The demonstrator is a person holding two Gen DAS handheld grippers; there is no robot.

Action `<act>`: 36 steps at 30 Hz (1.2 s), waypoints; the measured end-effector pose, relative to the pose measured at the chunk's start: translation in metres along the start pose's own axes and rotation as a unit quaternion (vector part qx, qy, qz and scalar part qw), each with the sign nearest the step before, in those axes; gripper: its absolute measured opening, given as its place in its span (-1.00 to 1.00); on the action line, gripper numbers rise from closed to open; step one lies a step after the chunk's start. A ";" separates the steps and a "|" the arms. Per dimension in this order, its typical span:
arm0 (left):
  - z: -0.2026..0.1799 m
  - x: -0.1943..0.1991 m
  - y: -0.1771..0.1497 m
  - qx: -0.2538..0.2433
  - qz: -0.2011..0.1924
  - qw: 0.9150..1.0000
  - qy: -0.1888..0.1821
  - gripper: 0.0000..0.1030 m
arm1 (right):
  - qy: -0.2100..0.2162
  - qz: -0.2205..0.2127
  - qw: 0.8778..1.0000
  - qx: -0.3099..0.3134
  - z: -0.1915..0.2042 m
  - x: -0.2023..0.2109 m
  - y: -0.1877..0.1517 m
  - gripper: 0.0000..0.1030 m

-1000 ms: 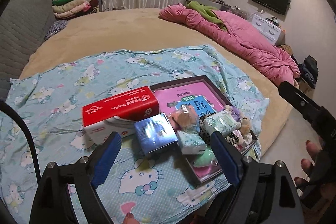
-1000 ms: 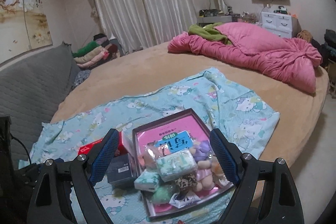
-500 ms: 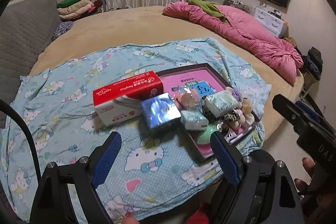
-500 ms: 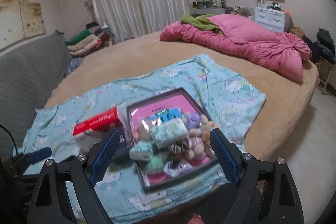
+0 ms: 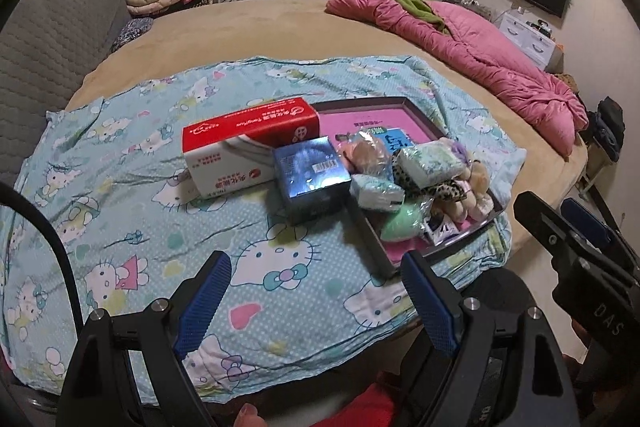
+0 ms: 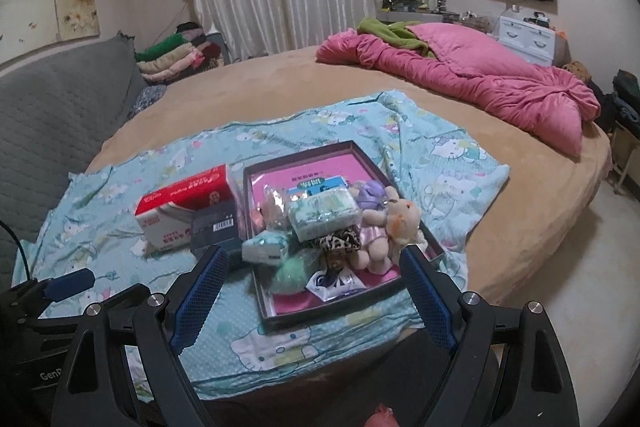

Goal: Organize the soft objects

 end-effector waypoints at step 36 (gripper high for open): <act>0.001 -0.015 -0.011 0.009 0.013 1.000 0.010 0.67 | 0.012 0.027 1.000 0.000 -0.001 -0.021 -0.017 0.72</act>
Point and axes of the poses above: each gripper's, at about its wrist camera, not at the fingertips, and x roughly against the way its jaws point, z to its left, y to its top, the point moved 1 cm from there along -x, roughly the way its jaws point, and after that the axes turned 1 degree about -x, right-handed, at the moved point
